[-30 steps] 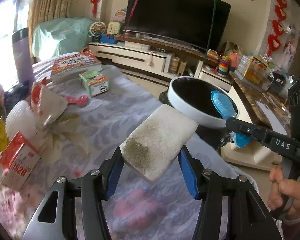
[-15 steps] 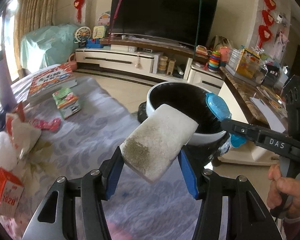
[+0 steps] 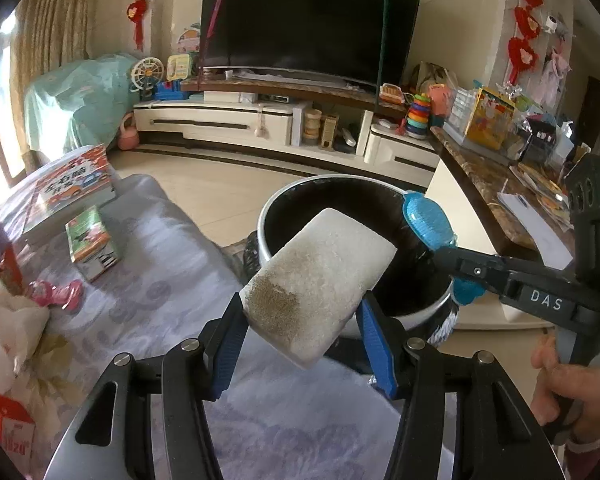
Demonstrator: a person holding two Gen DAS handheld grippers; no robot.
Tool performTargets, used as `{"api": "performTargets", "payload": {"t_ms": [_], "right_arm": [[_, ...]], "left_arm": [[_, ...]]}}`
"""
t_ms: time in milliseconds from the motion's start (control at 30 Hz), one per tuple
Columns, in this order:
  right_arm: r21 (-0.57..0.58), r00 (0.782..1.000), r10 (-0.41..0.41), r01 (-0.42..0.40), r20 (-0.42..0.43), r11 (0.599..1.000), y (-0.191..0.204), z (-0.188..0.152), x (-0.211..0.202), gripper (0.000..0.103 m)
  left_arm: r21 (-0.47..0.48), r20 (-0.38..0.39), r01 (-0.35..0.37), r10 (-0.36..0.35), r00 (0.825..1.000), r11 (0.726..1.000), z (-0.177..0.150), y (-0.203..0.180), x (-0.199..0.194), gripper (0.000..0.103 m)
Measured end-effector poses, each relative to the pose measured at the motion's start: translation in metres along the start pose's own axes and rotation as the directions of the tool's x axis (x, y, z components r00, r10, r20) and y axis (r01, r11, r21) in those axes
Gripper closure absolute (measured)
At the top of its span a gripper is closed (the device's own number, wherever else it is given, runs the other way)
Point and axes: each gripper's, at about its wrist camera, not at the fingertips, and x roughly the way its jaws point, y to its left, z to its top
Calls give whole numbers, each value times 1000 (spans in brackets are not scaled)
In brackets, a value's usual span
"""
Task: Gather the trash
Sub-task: 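Carry the foam block and hairbrush over the black trash bin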
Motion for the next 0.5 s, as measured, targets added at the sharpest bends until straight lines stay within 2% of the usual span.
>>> {"api": "performTargets", "payload": {"t_ms": [500], "right_arm": [[-14, 999, -30, 30, -13, 999, -14, 23, 13, 83]], "left_arm": [[27, -29, -19, 20, 999, 999, 28, -12, 34, 49]]}}
